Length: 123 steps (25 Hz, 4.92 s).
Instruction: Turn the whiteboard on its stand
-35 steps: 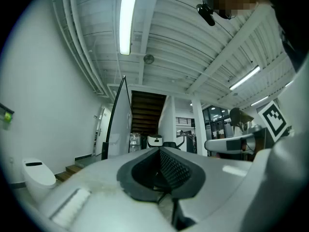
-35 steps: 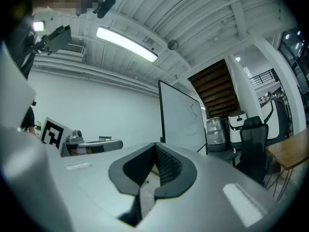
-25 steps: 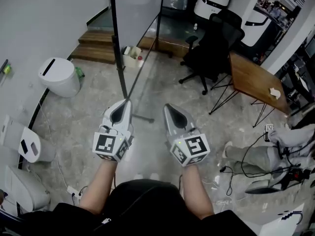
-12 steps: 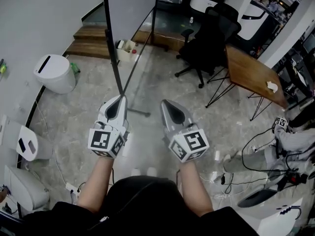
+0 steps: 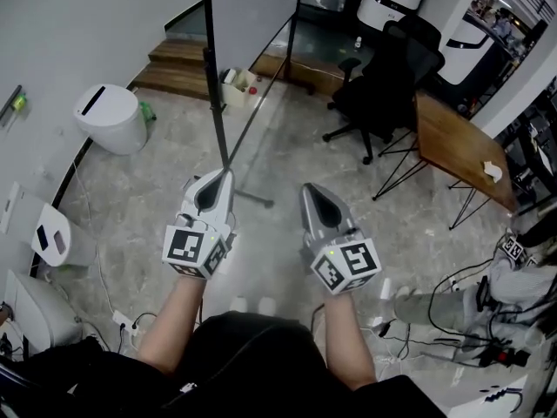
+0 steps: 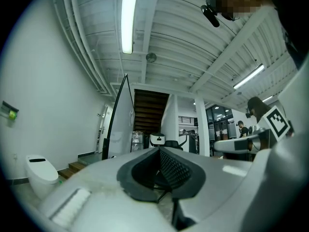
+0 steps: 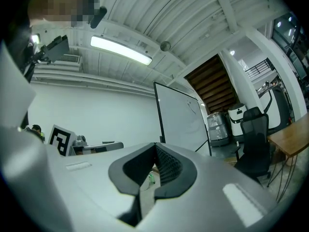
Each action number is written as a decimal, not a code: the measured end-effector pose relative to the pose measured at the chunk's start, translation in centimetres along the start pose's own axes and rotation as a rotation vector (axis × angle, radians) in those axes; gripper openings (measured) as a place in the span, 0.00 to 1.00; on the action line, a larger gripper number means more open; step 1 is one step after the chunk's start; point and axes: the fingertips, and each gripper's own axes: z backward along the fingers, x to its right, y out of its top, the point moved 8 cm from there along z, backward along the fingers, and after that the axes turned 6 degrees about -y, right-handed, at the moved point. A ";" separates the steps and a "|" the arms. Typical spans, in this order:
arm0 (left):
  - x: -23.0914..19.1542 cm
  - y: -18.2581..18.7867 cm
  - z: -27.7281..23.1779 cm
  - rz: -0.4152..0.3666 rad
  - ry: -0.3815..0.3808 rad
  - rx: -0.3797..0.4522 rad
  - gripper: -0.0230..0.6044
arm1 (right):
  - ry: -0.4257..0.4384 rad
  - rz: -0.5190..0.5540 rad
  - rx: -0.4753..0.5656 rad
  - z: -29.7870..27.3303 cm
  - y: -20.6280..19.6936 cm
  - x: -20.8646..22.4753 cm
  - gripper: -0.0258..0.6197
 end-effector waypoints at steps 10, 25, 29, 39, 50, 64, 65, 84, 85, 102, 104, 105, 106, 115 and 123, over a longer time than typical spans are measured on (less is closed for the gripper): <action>0.7 -1.6 1.1 -0.011 0.065 -0.025 0.04 | 0.059 0.007 -0.042 0.4 -1.9 1.2 0.05; -2.8 -2.1 -2.3 -0.025 0.076 -0.043 0.04 | 0.079 0.003 -0.056 -4.3 -1.9 2.0 0.05; -5.6 -2.3 -4.4 -0.017 0.073 -0.037 0.04 | 0.059 0.024 -0.052 -7.5 -1.9 2.5 0.05; -13.9 -2.0 -9.3 -0.004 0.005 -0.025 0.04 | 0.002 0.060 0.002 -15.5 -0.4 2.0 0.05; -21.1 -3.0 -11.7 0.001 -0.016 -0.015 0.04 | -0.049 0.084 0.009 -20.6 -1.7 0.9 0.05; -25.2 -4.7 -15.9 -0.033 0.032 -0.069 0.09 | -0.027 0.084 0.002 -24.1 -1.4 3.1 0.05; -25.4 -4.7 -16.2 -0.034 0.039 -0.074 0.09 | -0.027 0.084 -0.001 -24.3 -1.3 3.3 0.05; -33.0 -7.0 -27.4 -0.084 0.162 -0.176 0.48 | -0.042 0.079 -0.039 -25.5 -1.0 7.9 0.05; -33.3 -7.1 -27.9 -0.084 0.170 -0.180 0.48 | -0.046 0.076 -0.039 -25.5 -0.9 8.2 0.05; -34.4 -8.2 -30.8 -0.021 0.227 -0.203 0.35 | -0.083 0.066 -0.050 -24.8 -0.8 10.1 0.05; -34.4 -8.2 -30.7 -0.012 0.229 -0.203 0.35 | -0.091 0.065 -0.052 -24.4 -0.7 10.3 0.05; -34.5 -8.2 -30.7 -0.007 0.228 -0.202 0.35 | -0.097 0.066 -0.053 -24.3 -0.7 10.4 0.05; -34.5 -8.2 -30.7 -0.002 0.228 -0.201 0.35 | -0.102 0.067 -0.053 -24.1 -0.7 10.4 0.05; -34.1 -7.7 -30.2 0.018 0.253 -0.206 0.34 | -0.116 0.068 -0.044 -22.5 -0.2 10.0 0.05; -32.4 -7.7 -28.3 0.029 0.280 -0.204 0.34 | -0.125 0.062 -0.036 -20.7 -0.1 10.4 0.05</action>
